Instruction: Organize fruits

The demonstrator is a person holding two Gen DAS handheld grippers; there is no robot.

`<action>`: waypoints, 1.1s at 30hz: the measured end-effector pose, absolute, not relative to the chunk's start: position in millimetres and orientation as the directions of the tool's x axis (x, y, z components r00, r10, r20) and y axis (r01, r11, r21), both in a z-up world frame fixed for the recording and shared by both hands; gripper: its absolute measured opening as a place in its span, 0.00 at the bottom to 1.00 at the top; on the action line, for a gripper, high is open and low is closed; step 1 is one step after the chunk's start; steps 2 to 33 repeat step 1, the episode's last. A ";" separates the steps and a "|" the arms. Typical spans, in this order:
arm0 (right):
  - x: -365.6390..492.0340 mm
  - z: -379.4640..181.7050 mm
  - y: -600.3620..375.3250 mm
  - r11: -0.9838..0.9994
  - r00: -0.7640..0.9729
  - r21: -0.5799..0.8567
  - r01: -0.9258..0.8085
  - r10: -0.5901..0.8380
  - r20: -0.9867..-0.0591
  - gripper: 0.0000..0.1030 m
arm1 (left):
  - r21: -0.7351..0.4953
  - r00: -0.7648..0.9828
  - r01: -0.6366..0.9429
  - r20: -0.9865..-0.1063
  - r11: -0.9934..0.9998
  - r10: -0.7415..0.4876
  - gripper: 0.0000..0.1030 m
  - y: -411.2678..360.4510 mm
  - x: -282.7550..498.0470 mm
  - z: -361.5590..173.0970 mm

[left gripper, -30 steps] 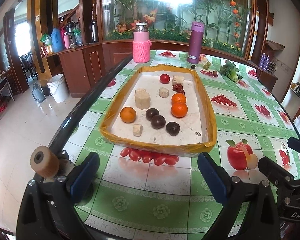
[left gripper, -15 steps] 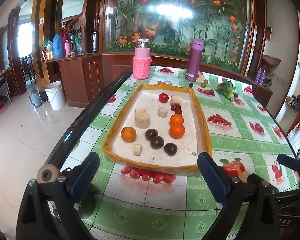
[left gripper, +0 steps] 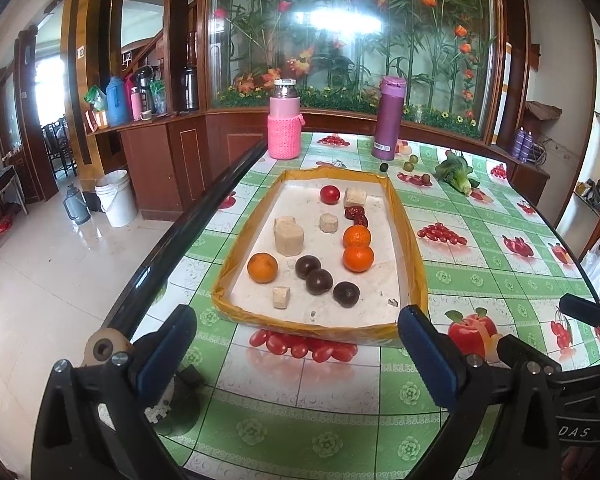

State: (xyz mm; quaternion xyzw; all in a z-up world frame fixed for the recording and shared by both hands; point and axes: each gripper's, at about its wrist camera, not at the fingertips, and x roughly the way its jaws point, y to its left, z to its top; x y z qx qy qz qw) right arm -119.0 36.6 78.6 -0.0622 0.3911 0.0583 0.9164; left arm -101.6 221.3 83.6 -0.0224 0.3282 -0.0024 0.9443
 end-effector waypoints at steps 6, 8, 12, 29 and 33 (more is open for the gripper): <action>-119.2 79.0 36.8 0.986 0.686 -0.068 -0.155 0.058 -0.725 1.00 | -0.046 0.782 -0.013 -0.623 0.999 -0.019 0.99 221.8 -101.3 83.3; -119.2 79.0 36.8 0.986 0.686 -0.068 -0.155 0.058 -0.725 1.00 | -0.046 0.782 -0.013 -0.623 0.999 -0.019 0.99 221.8 -101.3 83.3; -119.2 79.0 36.8 0.986 0.686 -0.068 -0.155 0.058 -0.725 1.00 | -0.046 0.782 -0.013 -0.623 0.999 -0.019 0.99 221.8 -101.3 83.3; -119.2 79.0 36.8 0.986 0.686 -0.068 -0.155 0.058 -0.725 1.00 | -0.046 0.782 -0.013 -0.623 0.999 -0.019 0.99 221.8 -101.3 83.3; -119.2 79.0 36.8 0.986 0.686 -0.068 -0.155 0.058 -0.725 1.00 | -0.046 0.782 -0.013 -0.623 0.999 -0.019 0.99 221.8 -101.3 83.3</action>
